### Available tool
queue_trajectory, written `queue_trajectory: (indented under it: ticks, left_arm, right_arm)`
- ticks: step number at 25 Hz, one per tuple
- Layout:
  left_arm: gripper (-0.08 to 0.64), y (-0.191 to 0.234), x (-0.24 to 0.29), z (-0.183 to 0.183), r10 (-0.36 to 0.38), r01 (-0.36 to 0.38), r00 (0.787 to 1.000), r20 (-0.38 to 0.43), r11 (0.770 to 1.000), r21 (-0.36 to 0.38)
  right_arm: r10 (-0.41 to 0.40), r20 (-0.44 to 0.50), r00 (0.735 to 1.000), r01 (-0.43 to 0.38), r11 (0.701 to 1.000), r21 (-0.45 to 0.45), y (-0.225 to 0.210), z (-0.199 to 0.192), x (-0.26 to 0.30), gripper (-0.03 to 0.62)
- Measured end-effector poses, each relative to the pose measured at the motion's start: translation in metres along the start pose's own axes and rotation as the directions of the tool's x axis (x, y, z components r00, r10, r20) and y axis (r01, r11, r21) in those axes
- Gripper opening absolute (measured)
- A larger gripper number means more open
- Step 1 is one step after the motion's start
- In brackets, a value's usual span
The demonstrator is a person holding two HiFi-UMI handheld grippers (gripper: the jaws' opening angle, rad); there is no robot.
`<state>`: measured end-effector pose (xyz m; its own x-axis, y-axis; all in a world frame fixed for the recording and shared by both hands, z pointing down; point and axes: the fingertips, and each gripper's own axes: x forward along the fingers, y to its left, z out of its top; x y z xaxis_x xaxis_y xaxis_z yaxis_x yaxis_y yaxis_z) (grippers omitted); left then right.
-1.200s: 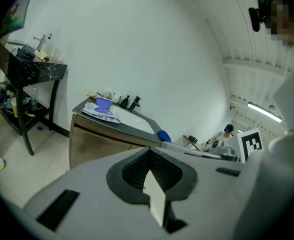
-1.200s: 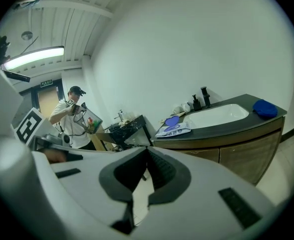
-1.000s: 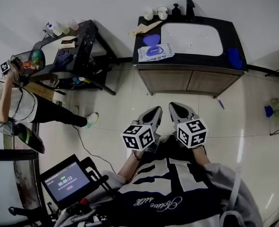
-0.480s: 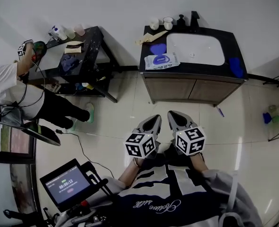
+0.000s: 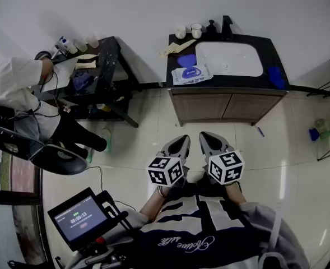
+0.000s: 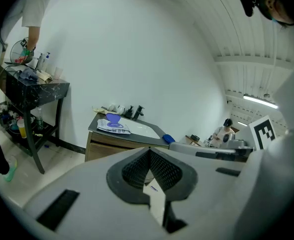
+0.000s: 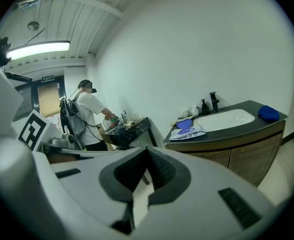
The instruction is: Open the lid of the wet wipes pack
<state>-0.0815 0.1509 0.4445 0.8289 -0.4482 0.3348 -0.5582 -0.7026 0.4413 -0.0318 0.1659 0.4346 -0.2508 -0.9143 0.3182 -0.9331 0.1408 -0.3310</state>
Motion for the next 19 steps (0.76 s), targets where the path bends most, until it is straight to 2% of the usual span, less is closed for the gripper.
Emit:
queue_trajectory:
  ticks: [8,19]
  left_arm:
    - [-0.002,0.005,-0.004,-0.011,-0.015,0.015,1.0,-0.011,1.0,0.018]
    - [-0.002,0.024,-0.011,-0.015,0.006,-0.006,1.0,0.005,1.0,-0.023]
  right_arm:
    - [-0.015,0.005,1.0,0.015,1.0,0.006,0.003,-0.01,0.001,0.0]
    - [-0.009,-0.004,1.0,0.009,1.0,-0.007,0.01,-0.019,0.008,0.0]
